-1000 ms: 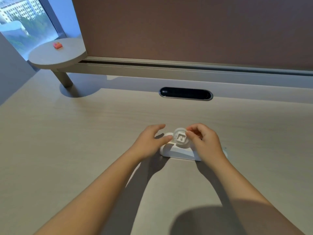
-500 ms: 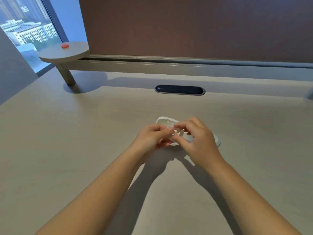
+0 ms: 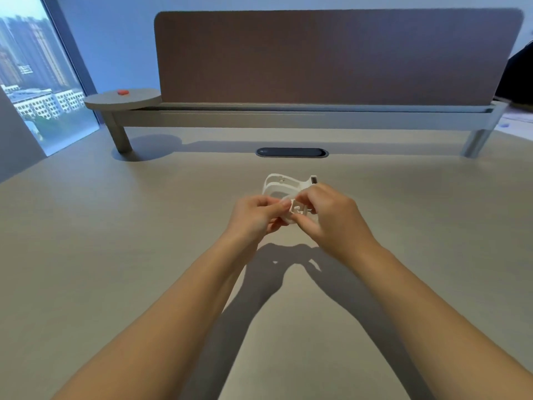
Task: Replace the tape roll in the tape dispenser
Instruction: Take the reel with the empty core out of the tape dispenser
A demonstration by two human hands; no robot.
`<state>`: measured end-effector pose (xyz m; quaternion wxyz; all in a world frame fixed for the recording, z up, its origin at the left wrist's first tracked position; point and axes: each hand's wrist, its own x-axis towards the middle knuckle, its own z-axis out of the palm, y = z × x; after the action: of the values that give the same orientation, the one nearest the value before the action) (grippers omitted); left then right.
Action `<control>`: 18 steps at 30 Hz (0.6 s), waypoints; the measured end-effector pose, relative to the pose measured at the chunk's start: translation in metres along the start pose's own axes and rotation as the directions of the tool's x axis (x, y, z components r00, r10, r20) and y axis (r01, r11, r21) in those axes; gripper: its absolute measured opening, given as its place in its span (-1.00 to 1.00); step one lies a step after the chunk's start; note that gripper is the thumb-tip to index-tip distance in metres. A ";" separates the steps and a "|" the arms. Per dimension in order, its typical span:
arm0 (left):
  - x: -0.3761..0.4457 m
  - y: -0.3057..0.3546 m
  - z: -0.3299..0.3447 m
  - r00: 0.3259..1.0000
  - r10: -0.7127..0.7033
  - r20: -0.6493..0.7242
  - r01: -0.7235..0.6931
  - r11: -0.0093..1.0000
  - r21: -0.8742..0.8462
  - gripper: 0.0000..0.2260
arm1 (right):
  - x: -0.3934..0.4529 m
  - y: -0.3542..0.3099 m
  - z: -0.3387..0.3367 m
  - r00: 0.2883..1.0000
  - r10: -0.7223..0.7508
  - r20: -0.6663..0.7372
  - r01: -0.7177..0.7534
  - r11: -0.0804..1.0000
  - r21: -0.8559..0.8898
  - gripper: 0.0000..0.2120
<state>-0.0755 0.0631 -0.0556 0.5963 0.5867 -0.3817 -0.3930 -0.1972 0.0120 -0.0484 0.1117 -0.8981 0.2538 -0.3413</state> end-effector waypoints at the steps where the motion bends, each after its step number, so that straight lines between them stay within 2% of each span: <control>1: -0.001 -0.001 0.001 1.000 0.006 -0.012 -0.006 1.000 0.006 -0.82 | -0.002 0.001 0.000 1.000 -0.018 -0.001 0.018 1.000 -0.004 -0.79; 5: 0.007 -0.006 0.007 1.000 0.002 -0.018 -0.002 0.999 0.034 -0.82 | -0.003 0.012 0.002 1.000 0.003 0.003 -0.003 0.998 0.055 -0.84; 7: 0.015 -0.010 0.012 1.000 -0.009 -0.020 0.010 0.997 0.077 -0.83 | -0.002 0.022 0.007 0.998 0.069 0.013 -0.070 0.991 0.116 -0.85; 9: 0.026 -0.017 0.015 0.999 0.002 -0.054 0.008 0.984 0.175 -0.84 | -0.001 0.031 0.011 0.984 0.177 0.014 -0.175 0.952 0.250 -0.89; 13: 0.043 -0.037 0.018 0.991 0.070 -0.116 -0.019 0.919 0.394 -0.93 | 0.002 0.047 0.014 0.891 0.451 0.054 -0.385 0.687 0.617 -0.89; 14: 0.045 -0.042 0.018 0.989 0.092 -0.116 -0.029 0.891 0.454 -0.95 | 0.003 0.052 0.015 0.878 0.476 0.058 -0.402 0.664 0.630 -0.87; 18: 0.048 -0.051 0.017 0.978 0.191 -0.079 -0.085 0.718 0.690 -0.86 | 0.002 0.069 0.020 0.868 0.495 0.035 -0.431 0.717 0.548 -0.86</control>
<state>-0.0724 0.0119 -0.1070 0.3923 0.7614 -0.4979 -0.1359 -0.2090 -0.0466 -0.0877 0.4266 -0.7161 0.3698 -0.4103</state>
